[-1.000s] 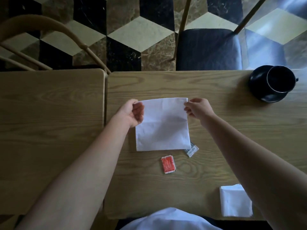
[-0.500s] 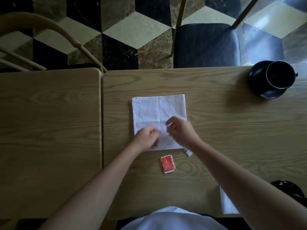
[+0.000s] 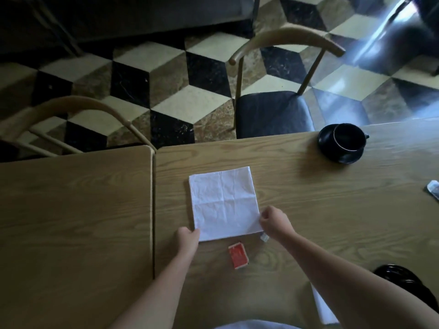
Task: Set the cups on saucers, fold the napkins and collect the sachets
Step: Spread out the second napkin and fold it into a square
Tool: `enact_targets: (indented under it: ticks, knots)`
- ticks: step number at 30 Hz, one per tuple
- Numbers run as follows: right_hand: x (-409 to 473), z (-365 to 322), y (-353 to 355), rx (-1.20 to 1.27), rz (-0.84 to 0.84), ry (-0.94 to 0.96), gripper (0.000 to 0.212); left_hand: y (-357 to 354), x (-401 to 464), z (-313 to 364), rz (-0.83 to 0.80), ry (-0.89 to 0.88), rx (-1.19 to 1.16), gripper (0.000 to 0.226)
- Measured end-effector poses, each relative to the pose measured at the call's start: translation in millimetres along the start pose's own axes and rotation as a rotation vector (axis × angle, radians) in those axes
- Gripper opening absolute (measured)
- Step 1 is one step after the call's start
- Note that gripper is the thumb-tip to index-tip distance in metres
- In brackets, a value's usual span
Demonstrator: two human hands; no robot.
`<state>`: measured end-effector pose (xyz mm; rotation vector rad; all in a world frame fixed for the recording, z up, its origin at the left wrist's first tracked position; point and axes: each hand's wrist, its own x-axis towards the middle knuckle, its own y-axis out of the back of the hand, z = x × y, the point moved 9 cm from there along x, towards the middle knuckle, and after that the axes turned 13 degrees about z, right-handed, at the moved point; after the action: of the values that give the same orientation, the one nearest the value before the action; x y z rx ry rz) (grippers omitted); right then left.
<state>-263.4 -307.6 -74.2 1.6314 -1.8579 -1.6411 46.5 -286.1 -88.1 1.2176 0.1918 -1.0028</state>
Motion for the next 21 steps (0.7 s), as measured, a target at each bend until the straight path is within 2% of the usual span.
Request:
enact_targets:
  ticks: [1, 3, 7, 10, 12, 15, 17, 21]
  knots:
    - [-0.8, 4.7, 5.7, -0.01, 0.014, -0.018, 0.012, 9.2, -3.1, -0.4, 0.076, -0.022, 0.002, 0.018]
    - [-6.8, 8.8, 4.3, -0.014, -0.038, -0.058, 0.011, 11.7, -10.1, -4.2, 0.118, -0.018, -0.027, 0.027]
    - [-27.9, 9.7, -14.7, 0.142, -0.196, -0.195, 0.014, -11.0, -23.3, 2.1, -0.059, 0.07, -0.173, 0.025]
    - [-36.8, 6.8, -7.3, 0.15, -0.169, -0.195, 0.022, -13.2, -31.8, 17.1, -0.127, 0.1, -0.3, 0.011]
    - [-41.0, -1.3, 7.7, 0.135, -0.128, -0.179, 0.025, -12.2, -43.3, 33.1, -0.199, 0.174, -0.5, 0.012]
    - [-48.6, -6.6, 30.8, 0.186, -0.056, -0.264, 0.036, -9.3, -68.1, 64.4, -0.361, 0.259, -0.778, 0.016]
    - [-55.0, -10.3, 27.4, 0.328, -0.118, -0.366, 0.045, -7.2, -85.4, 87.2, -0.48, 0.264, -0.889, 0.018]
    - [-91.5, -26.3, 12.4, 0.833, -0.408, -0.661, 0.078, 8.3, -128.5, 126.1, -0.682, 0.241, -1.055, 0.019]
